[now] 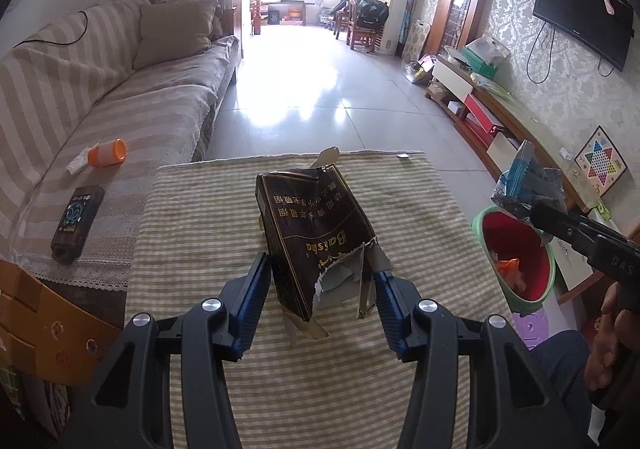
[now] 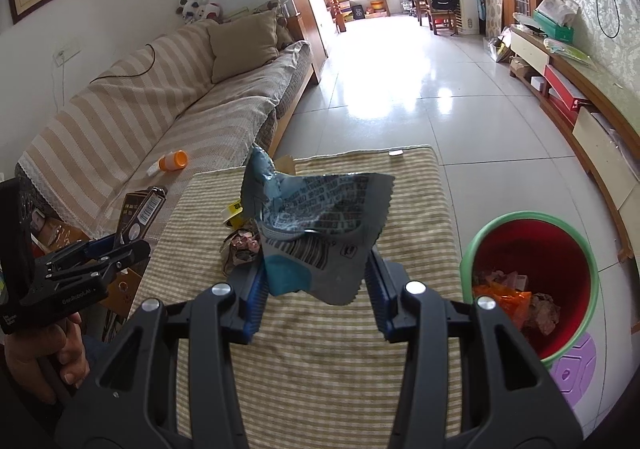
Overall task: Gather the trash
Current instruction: 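Lift and carry the brown box and blue wrapper over the red bucket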
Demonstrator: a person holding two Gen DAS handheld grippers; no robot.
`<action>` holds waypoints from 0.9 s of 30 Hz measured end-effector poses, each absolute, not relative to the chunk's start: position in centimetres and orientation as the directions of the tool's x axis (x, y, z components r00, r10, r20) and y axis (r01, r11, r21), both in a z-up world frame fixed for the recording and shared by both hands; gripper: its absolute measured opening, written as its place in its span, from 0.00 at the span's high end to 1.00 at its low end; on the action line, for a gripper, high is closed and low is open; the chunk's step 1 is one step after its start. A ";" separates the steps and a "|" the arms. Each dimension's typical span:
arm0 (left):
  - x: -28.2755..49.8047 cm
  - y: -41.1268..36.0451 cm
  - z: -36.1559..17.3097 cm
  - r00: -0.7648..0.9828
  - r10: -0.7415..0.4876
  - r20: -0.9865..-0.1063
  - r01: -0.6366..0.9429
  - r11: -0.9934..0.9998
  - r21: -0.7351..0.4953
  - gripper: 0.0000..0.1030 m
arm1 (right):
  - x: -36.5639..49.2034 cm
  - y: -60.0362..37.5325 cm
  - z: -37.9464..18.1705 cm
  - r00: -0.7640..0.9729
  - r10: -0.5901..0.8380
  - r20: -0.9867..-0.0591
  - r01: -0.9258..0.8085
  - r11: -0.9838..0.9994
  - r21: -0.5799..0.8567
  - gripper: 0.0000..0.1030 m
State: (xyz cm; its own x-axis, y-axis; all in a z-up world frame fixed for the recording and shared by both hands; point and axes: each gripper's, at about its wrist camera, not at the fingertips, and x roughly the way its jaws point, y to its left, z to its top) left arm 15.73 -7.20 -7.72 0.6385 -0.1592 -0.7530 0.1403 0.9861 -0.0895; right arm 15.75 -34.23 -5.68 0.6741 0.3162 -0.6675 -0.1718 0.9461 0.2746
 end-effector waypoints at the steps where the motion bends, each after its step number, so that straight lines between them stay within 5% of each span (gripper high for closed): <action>1: 15.8 -7.7 -7.6 0.639 -0.165 -0.751 0.149 0.985 -0.090 0.54 | 15.7 -34.5 -5.6 0.677 0.315 -0.665 -0.168 0.946 0.276 0.59; 27: 21.6 -31.9 -8.2 0.496 -0.436 -0.751 0.497 0.851 -0.166 0.54 | 15.0 -54.8 -8.5 0.727 0.127 -0.674 0.149 0.930 0.336 0.59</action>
State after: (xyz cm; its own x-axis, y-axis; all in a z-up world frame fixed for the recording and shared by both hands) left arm 21.61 -31.93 -8.16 0.4955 -0.4359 -0.7513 0.4975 0.8515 -0.1659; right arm 14.99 -54.78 -8.50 0.7274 0.1267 -0.6744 0.1494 0.9300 0.3359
